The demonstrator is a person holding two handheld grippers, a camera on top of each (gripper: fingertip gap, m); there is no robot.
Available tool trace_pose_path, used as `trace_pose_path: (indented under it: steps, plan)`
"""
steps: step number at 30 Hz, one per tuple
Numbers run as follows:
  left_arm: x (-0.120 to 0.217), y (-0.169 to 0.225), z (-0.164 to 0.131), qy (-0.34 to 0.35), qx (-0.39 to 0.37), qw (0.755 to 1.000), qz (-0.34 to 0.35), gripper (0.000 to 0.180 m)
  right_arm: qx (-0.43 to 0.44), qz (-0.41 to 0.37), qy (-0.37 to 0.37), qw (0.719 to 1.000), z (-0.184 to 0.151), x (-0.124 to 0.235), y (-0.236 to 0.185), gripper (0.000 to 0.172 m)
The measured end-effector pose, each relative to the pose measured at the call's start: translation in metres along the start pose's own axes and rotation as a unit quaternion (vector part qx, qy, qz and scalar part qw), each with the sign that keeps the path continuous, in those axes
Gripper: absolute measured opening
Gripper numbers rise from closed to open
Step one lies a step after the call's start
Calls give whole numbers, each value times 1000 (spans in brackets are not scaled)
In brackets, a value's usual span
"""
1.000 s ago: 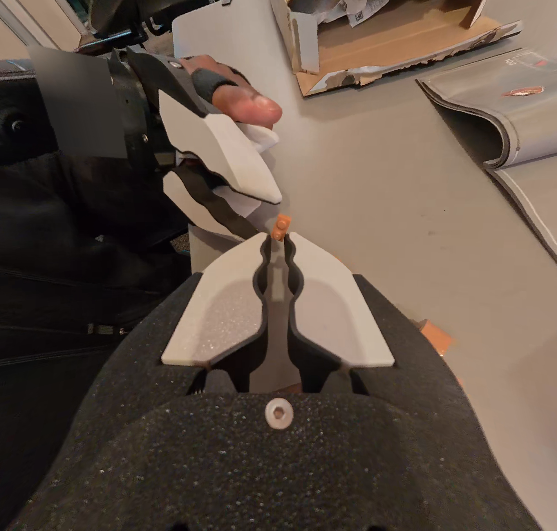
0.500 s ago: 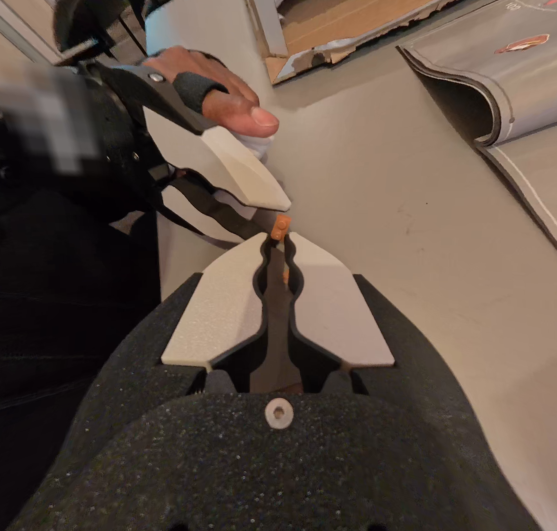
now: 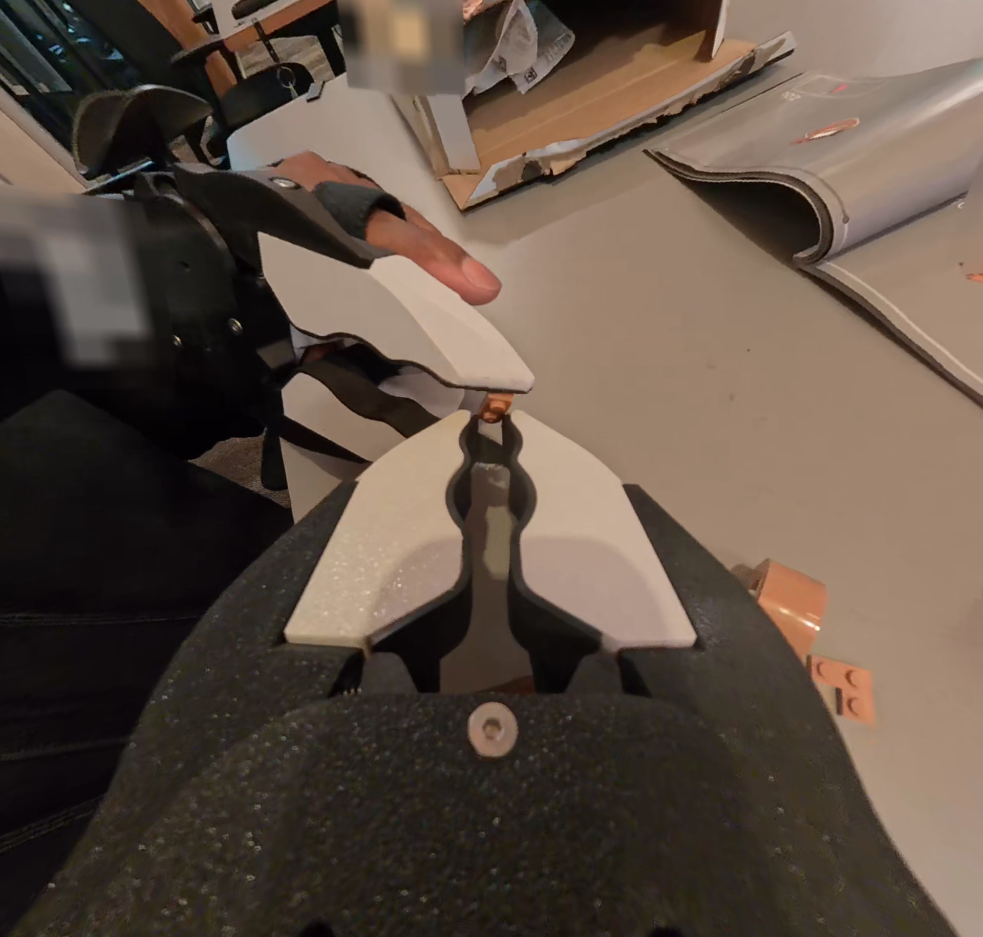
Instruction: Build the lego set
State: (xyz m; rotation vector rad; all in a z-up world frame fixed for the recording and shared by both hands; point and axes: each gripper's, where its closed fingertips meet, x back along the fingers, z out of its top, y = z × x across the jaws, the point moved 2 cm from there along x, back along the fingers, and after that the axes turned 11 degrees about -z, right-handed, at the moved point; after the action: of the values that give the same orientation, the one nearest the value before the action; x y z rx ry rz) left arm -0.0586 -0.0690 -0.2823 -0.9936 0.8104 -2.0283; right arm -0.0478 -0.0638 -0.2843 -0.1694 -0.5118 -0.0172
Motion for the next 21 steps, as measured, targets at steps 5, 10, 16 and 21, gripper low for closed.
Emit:
trace_pose_path:
  steps: [5, 10, 16, 21]
  plan:
    - [-4, 4, 0, 18, 126, 991, -40, 29, 57, -29, 21, 998, -2, 5, 3, 11]
    - [-2, 1, -17, 38, 312, 945, -87, 0, 155, -78, 88, 981, 5, 16, 16, 8]
    - [5, -3, -37, 21, 393, 915, -88, 0, 106, -83, 82, 988, -6, 14, 34, 5]
    - [8, -1, -56, -39, 391, 918, -62, 13, 136, -110, 58, 983, -11, 9, 37, 5]
